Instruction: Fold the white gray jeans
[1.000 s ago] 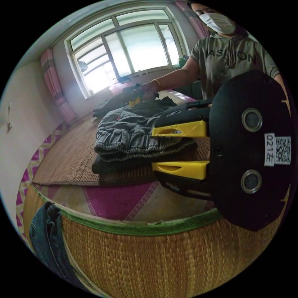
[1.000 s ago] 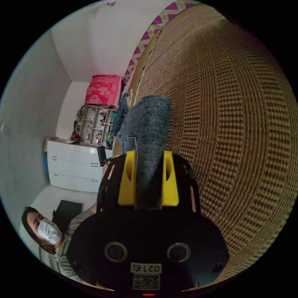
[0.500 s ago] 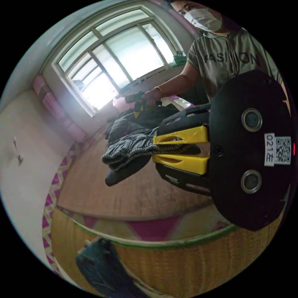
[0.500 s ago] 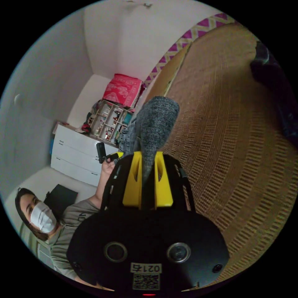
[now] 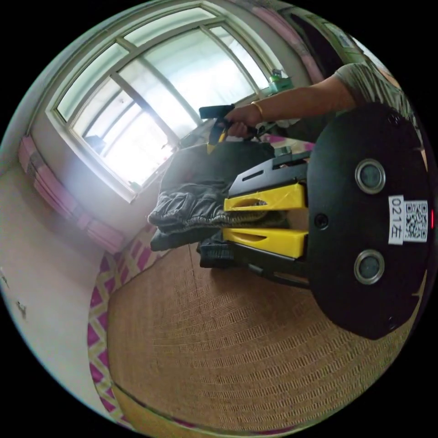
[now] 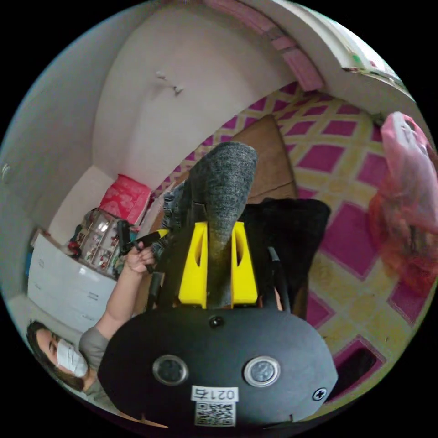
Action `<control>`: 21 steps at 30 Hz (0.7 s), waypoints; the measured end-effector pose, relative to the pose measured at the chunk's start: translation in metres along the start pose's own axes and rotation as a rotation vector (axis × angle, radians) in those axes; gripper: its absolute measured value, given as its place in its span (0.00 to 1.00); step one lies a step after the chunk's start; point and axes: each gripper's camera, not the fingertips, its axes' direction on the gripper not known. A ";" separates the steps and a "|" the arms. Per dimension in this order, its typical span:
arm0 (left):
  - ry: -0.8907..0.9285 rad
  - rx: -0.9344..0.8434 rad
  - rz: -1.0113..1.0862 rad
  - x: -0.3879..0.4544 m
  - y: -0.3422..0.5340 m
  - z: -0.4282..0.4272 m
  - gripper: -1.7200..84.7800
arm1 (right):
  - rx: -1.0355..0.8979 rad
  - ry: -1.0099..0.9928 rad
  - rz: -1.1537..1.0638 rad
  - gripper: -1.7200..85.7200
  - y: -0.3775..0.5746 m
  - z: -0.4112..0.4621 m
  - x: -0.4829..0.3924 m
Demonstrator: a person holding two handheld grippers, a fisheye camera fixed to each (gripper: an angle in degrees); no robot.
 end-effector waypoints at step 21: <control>-0.669 0.390 0.326 0.015 0.397 -0.132 0.02 | 0.283 0.306 -0.969 0.01 0.372 0.252 -0.207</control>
